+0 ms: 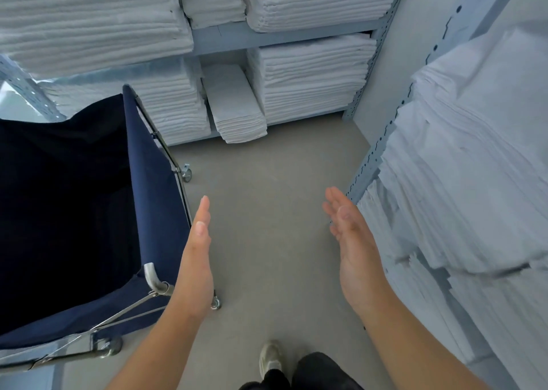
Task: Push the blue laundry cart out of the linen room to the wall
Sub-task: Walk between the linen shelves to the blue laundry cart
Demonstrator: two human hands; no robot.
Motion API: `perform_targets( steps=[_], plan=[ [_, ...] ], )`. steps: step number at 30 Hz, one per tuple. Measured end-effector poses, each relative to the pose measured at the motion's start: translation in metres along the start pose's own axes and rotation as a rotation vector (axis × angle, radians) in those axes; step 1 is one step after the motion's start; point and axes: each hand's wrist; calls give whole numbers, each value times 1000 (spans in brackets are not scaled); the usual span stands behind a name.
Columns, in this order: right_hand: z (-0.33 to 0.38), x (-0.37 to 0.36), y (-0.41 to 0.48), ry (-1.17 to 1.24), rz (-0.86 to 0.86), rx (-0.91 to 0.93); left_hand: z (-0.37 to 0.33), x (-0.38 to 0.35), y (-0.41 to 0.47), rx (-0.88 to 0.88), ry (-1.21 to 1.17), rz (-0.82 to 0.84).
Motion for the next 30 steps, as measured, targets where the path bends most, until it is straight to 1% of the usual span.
perform_targets(
  steps=[4, 10, 20, 26, 30],
  plan=[
    [4, -7, 37, 19, 19, -10, -6, 2, 31, 6, -3, -8],
    [7, -16, 100, 24, 53, 9, -16, -4, 82, 18, 1, -72],
    [24, -19, 227, 59, 138, -6, -42, -32, 173, -17, 21, -164],
    [33, -17, 298, 39, 205, -24, -53, -59, 232, -6, -5, -221],
    [40, -18, 336, 28, 253, -19, -62, -73, 270, -38, -13, -231]
  ],
)
Point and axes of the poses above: each hand's wrist, its own y-axis towards the middle knuckle, its own x-axis out of the back of the hand, z = x × y, and after that the axes turned 8 degrees about -y, right-handed
